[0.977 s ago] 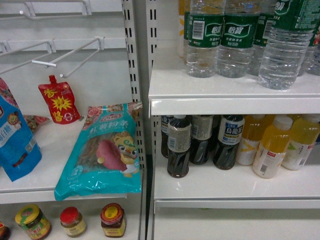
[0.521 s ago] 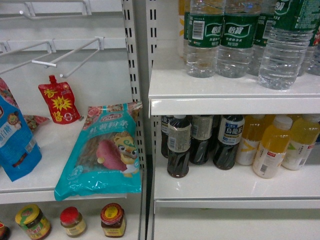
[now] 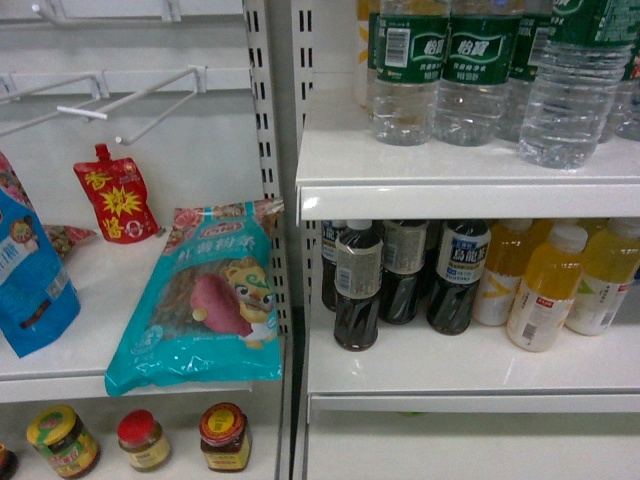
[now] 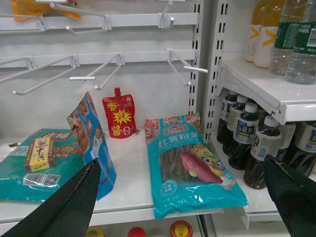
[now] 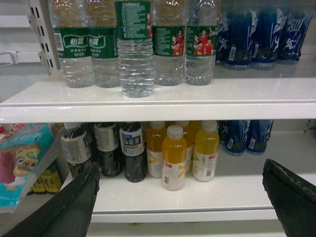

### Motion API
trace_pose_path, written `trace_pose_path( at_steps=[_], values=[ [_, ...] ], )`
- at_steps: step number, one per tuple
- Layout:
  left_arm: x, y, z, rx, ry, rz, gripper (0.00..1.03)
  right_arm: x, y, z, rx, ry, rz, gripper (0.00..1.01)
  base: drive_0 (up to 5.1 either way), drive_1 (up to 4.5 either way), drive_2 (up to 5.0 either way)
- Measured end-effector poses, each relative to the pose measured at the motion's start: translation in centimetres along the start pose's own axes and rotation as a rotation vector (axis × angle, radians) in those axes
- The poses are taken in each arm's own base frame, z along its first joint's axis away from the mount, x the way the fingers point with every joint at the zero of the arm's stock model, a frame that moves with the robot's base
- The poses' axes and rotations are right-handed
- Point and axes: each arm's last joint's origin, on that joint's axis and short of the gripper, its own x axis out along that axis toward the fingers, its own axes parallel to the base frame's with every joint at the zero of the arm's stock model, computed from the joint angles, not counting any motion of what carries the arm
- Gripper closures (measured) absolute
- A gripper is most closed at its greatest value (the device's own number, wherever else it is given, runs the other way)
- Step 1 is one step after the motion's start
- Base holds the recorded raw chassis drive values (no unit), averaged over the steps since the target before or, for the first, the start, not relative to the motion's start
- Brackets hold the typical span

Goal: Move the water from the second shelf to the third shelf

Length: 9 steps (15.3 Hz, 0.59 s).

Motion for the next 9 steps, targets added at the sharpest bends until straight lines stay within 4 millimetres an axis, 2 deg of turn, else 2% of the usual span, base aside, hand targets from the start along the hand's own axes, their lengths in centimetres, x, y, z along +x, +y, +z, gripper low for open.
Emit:
trace_pose_path(
  at_steps=[9],
  values=[
    [0.0, 0.0, -0.02, 0.001, 0.002, -0.001, 0.05, 0.0, 0.0, -0.02, -0.002, 0.002, -0.001, 0.03, 0.0, 0.0, 0.0]
  ],
)
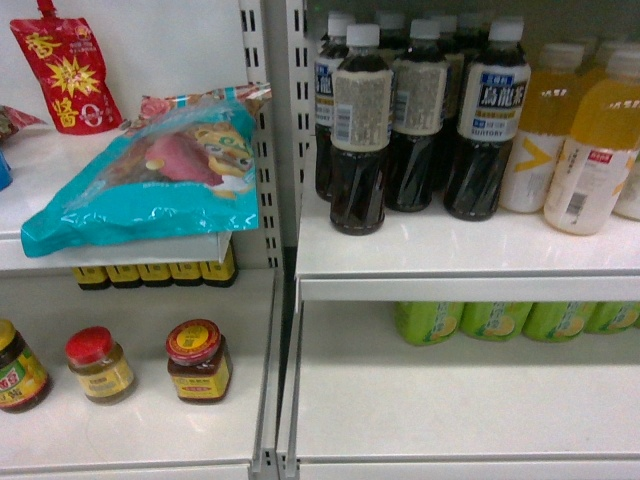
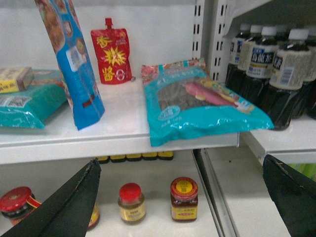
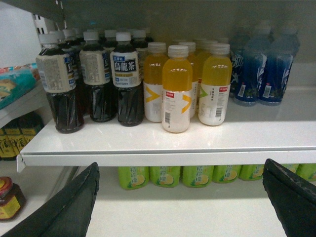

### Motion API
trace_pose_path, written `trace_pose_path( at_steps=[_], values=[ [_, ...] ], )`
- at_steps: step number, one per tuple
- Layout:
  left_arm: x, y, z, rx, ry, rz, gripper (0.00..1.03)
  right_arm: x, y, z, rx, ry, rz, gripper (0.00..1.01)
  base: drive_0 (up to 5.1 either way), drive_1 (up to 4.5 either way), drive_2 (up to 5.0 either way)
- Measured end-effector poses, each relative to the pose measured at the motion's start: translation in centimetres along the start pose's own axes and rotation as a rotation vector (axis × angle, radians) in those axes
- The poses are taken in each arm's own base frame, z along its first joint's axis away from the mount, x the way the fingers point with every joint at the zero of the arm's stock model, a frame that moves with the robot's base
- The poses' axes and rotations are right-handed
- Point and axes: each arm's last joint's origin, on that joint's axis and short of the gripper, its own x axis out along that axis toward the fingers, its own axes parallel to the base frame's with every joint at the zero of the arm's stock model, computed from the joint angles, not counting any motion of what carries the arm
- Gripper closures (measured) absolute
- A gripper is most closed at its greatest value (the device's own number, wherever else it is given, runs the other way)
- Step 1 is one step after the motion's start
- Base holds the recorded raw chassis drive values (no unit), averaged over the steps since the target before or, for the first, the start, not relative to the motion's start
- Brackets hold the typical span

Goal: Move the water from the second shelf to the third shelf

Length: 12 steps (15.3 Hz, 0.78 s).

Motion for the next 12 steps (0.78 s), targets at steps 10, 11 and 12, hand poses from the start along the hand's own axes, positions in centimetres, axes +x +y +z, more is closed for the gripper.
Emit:
trace_pose_path(
  at_steps=[10, 11, 12],
  values=[
    [0.0, 0.0, -0.01, -0.001, 0.001, 0.0, 0.05, 0.0, 0.0, -0.02, -0.001, 0.002, 0.001, 0.03, 0.0, 0.0, 0.0],
    [0.0, 0.0, -0.01, -0.001, 0.001, 0.0, 0.05, 0.0, 0.0, -0.02, -0.001, 0.002, 0.001, 0.03, 0.0, 0.0, 0.0],
    [0.0, 0.0, -0.01, -0.001, 0.001, 0.0, 0.05, 0.0, 0.0, -0.02, -0.001, 0.002, 0.001, 0.03, 0.0, 0.0, 0.0]
  ],
)
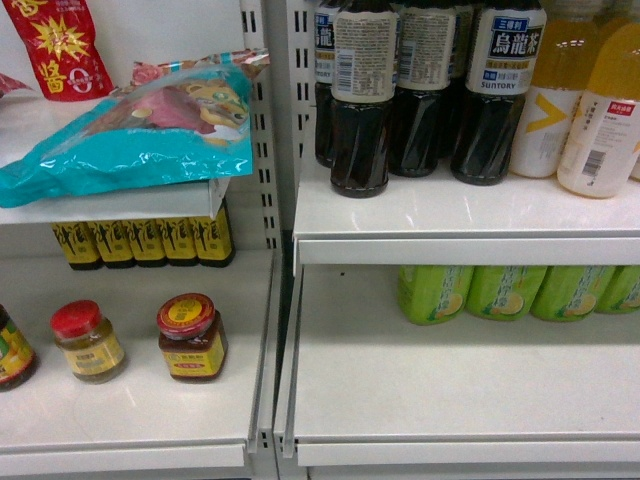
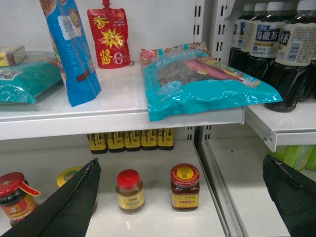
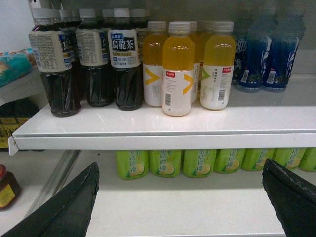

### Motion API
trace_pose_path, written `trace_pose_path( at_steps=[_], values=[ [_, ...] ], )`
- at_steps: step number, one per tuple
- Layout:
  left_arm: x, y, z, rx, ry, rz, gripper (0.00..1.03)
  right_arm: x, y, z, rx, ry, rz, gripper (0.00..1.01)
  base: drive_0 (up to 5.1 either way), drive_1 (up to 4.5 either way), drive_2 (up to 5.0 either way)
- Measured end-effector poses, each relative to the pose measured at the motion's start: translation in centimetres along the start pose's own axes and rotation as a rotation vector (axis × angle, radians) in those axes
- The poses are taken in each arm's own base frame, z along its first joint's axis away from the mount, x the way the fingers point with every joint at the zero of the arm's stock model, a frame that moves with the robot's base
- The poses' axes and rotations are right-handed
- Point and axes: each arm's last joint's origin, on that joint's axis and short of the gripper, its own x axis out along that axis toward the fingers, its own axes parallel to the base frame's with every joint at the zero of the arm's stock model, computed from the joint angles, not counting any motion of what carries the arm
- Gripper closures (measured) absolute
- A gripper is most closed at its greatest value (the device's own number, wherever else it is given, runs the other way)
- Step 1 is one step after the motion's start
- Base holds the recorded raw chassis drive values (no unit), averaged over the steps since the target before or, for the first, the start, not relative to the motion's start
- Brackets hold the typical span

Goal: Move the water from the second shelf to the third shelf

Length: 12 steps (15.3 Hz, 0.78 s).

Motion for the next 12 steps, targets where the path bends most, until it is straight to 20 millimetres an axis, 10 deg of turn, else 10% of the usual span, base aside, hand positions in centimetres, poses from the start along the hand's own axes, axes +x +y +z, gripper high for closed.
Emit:
trace_pose_path(
  at_steps=[12],
  values=[
    [0.0, 0.0, 0.0, 0.0, 0.0, 0.0, 0.05, 0.0, 0.0, 0.0, 0.0, 0.0, 0.0, 0.03, 0.0, 0.0, 0.0]
  ],
)
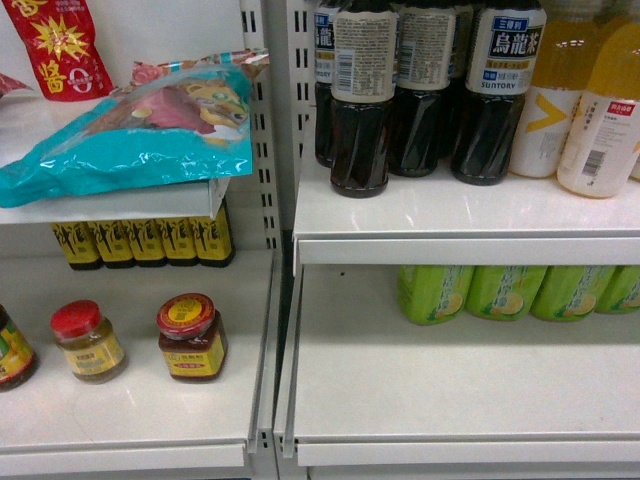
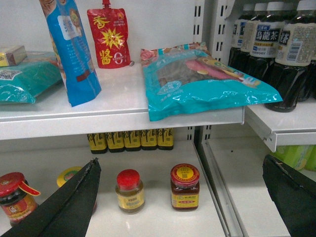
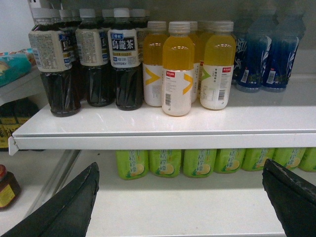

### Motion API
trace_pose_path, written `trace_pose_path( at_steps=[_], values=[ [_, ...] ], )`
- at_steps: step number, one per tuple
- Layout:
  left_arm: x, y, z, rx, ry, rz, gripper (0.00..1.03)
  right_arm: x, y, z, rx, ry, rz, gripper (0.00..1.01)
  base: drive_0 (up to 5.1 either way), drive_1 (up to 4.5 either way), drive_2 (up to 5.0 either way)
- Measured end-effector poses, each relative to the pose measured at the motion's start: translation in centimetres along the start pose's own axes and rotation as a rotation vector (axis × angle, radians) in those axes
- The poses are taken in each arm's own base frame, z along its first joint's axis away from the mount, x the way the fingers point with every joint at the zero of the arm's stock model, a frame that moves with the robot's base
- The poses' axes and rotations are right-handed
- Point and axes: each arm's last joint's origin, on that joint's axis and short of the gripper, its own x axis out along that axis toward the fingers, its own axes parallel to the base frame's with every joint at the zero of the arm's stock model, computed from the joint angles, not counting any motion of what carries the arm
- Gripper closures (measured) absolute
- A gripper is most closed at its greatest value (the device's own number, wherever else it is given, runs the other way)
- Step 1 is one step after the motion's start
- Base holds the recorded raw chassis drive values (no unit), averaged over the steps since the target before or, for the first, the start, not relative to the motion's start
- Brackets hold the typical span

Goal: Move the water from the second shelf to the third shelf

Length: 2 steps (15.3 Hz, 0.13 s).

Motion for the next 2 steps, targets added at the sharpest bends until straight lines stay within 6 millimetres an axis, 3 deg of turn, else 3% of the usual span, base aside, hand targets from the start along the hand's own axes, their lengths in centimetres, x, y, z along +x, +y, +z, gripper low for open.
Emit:
trace_pose_path(
  at_steps=[2],
  values=[
    [0.0, 0.0, 0.0, 0.0, 0.0, 0.0, 0.05, 0.0, 0.0, 0.0, 0.0, 0.0, 0.0, 0.03, 0.0, 0.0, 0.0]
  ],
)
